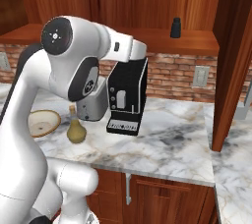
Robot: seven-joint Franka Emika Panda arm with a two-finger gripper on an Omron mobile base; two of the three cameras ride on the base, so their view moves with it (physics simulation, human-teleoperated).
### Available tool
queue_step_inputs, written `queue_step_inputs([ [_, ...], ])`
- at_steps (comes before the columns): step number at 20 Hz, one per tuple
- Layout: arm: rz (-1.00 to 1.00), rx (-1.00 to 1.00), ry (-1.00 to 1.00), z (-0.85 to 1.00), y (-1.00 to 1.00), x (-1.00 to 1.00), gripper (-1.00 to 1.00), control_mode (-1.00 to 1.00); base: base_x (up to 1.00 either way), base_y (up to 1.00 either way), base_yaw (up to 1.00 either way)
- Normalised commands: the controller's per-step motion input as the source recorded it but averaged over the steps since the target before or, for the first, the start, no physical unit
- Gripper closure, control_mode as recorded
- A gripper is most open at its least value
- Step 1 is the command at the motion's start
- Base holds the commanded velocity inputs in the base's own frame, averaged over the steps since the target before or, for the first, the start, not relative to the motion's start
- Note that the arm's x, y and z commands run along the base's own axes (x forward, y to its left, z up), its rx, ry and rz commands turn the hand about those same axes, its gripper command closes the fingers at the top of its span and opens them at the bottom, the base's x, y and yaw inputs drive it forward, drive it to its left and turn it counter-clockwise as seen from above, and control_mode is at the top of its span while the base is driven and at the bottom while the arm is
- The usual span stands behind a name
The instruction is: Retrieve the bottle and the shaker from the cabinet and place them next to the mixing bowl on the counter. Then add garlic from the fridge to the mixing bowl.
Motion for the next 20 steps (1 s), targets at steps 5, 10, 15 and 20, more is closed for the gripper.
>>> queue_step_inputs([
  [5, 0.0, 0.0, 0.04, 0.0, -0.1, 0.01, -1.0, -1.0, 0.0, 0.0, 0.0],
  [10, 0.0, 0.0, 0.16, 0.0, -0.03, 0.07, -1.0, -1.0, 0.0, 0.0, 0.0],
  [15, 0.0, 0.0, 0.19, 0.0, -0.06, 0.06, -1.0, -1.0, 0.0, 0.0, 0.0],
  [20, 0.0, 0.0, 0.03, -0.01, -0.09, 0.03, -1.0, -1.0, 0.0, 0.0, 0.0],
])
